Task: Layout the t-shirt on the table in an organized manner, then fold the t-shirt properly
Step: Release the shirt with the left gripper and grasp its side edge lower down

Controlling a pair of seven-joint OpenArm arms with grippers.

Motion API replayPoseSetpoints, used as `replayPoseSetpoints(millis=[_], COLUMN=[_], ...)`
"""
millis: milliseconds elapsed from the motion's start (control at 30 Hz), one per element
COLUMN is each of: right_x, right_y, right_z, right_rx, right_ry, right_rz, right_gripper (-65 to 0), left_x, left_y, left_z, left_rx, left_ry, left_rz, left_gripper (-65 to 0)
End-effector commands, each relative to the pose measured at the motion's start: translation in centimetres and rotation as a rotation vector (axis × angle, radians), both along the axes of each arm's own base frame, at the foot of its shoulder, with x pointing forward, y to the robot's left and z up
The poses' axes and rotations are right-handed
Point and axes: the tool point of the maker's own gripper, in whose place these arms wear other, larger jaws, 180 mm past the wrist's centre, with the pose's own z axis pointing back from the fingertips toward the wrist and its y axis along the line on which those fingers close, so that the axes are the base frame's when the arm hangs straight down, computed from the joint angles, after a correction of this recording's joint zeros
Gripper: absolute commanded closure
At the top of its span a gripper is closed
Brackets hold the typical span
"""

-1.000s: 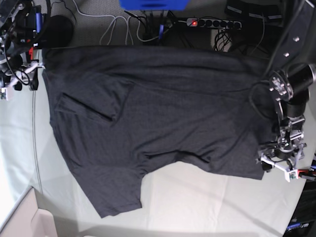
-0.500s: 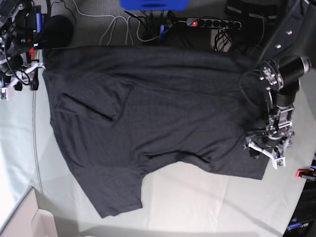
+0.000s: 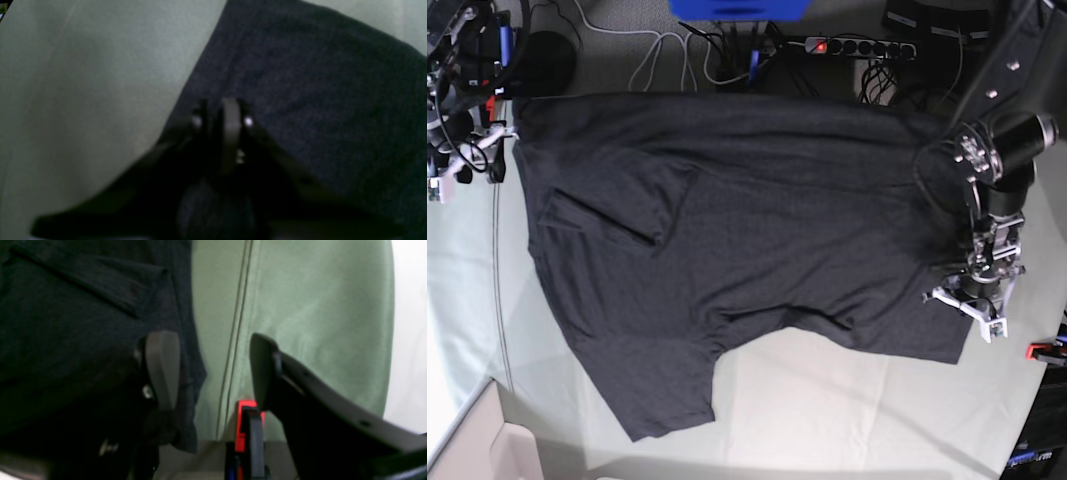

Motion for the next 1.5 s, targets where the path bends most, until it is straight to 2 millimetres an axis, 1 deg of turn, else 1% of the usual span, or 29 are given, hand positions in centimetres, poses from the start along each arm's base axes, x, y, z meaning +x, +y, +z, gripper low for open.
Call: replayPoseSetpoints(millis=[0,67,133,167,233,300,367,400,467,533,600,733,800,900,1000,1067,1167,1233,1333,1367,1467], right_x=[0.6,0.7,0.7,0.8,0.8,0.8,0.8,0.8,0.9,0.9,0.9,1.0,1.0,1.0,1.0,1.0,1.2,1.2,2.5,2.6,3.6], right_y=[-0.5,-0.5,-0.4,-0.4,-0.4,-0.4,-0.4,-0.5,-0.4,-0.4,-0.4,-0.4,-0.4,-0.5,-0.5,-0.5,-0.9,-1.0,-1.4,-1.4,-1.8], right_z=[1.2,1.2,1.1,1.2,1.2,1.2,1.2,1.2,1.3,1.3,1.3,1.3,1.3,1.3,1.3,1.4,1.7,1.7,2.6,2.4,2.7], right_rx=[-0.017,-0.017,-0.016,-0.015,-0.015,-0.015,-0.016,-0.017,-0.016,-0.015,-0.015,-0.016,-0.016,-0.017,-0.017,-0.018,-0.034,-0.034,-0.046,-0.041,-0.037], right_ry=[-0.043,-0.043,-0.043,-0.044,-0.044,-0.044,-0.046,-0.046,-0.049,-0.049,-0.049,-0.05,-0.052,-0.052,-0.052,-0.052,-0.051,-0.05,-0.082,-0.082,-0.1], right_rz=[0.001,0.002,0.004,0.005,0.005,0.005,0.004,0.002,0.004,0.005,0.005,0.005,0.005,0.002,0.002,0.003,0.013,0.013,0.016,0.014,0.009], right_gripper=[-34.0,-34.0,-34.0,-34.0,-34.0,-34.0,-34.0,-34.0,-34.0,-34.0,-34.0,-34.0,-34.0,-34.0,-34.0,-34.0,-34.0,-34.0,-34.0,-34.0,-34.0], left_x=[1.8,1.8,1.9,1.9,1.9,1.8,1.7,1.7,1.5,1.2,0.4,0.4,0.5,0.5,-0.4,-0.6,-0.7,-0.7,-0.7,-0.7,-0.5], left_y=[1.3,1.5,1.7,1.7,2.0,3.1,3.7,3.7,3.6,3.5,3.2,2.7,1.9,1.3,1.1,1.0,1.0,1.2,1.3,1.5,1.5], left_z=[2.6,2.6,2.9,3.0,3.2,3.6,3.7,3.7,3.5,3.0,2.1,1.8,1.6,1.2,0.3,0.1,0.0,0.1,0.1,0.2,0.5], left_rx=[0.026,0.027,0.026,0.027,0.033,0.048,0.056,0.056,0.058,0.054,0.05,0.046,0.033,0.028,0.025,0.024,0.021,0.022,0.024,0.026,0.026], left_ry=[-0.072,-0.073,-0.083,-0.085,-0.087,-0.09,-0.089,-0.089,-0.081,-0.07,-0.05,-0.045,-0.046,-0.04,-0.02,-0.016,-0.016,-0.016,-0.017,-0.018,-0.028], left_rz=[0.012,0.016,0.023,0.023,0.029,0.041,0.046,0.046,0.041,0.039,0.035,0.024,0.018,0.01,0.008,0.007,0.01,0.012,0.013,0.014,0.018], left_gripper=[-0.1,-0.5,-4.4,-7.0,-14.5,-22.8,-29.7,-32.7,-35.3,-35.3,-35.3,-35.3,-35.3,-35.3,-34.5,-29.9,-18.0,-11.6,-3.4,-0.4,-0.5])
